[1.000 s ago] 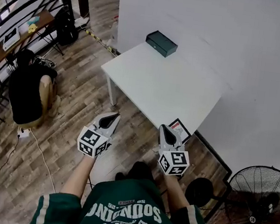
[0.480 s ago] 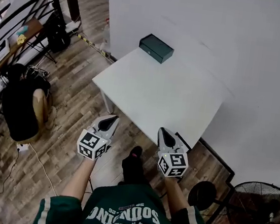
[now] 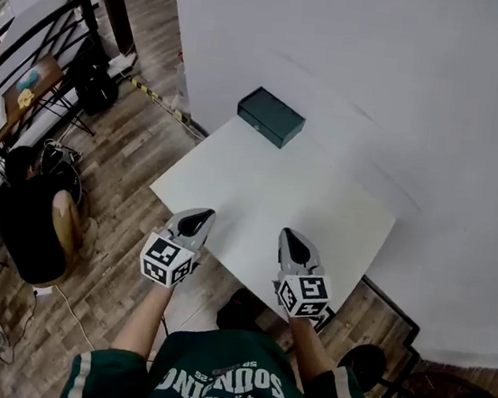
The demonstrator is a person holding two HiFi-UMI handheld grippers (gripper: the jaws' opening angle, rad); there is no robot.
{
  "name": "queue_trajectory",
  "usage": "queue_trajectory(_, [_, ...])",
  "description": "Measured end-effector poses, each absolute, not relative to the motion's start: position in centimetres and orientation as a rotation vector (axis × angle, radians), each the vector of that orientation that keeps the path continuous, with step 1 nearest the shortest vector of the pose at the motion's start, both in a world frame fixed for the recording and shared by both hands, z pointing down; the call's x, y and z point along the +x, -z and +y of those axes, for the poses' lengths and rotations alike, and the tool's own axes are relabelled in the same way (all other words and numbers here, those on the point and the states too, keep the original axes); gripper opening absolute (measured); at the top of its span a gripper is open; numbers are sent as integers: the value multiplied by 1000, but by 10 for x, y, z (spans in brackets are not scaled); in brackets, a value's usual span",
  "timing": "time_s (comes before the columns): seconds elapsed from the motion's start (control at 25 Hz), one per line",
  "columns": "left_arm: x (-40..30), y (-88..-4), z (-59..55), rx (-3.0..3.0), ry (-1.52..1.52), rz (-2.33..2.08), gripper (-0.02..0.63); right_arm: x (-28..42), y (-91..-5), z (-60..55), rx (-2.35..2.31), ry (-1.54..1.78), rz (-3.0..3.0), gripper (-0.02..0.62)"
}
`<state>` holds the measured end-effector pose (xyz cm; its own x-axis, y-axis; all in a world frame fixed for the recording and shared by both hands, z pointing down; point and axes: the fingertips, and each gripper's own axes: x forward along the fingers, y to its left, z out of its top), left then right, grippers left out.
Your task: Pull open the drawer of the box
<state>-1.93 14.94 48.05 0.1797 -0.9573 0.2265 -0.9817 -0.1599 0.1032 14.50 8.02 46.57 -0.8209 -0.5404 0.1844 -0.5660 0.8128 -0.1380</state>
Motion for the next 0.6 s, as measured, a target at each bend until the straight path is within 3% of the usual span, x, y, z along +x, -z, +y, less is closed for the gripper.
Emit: queue_trajectory(0.6, [-46,-476,11,2333,-183,-1726,52,116,-453,-26,1021,-297,-2813,2])
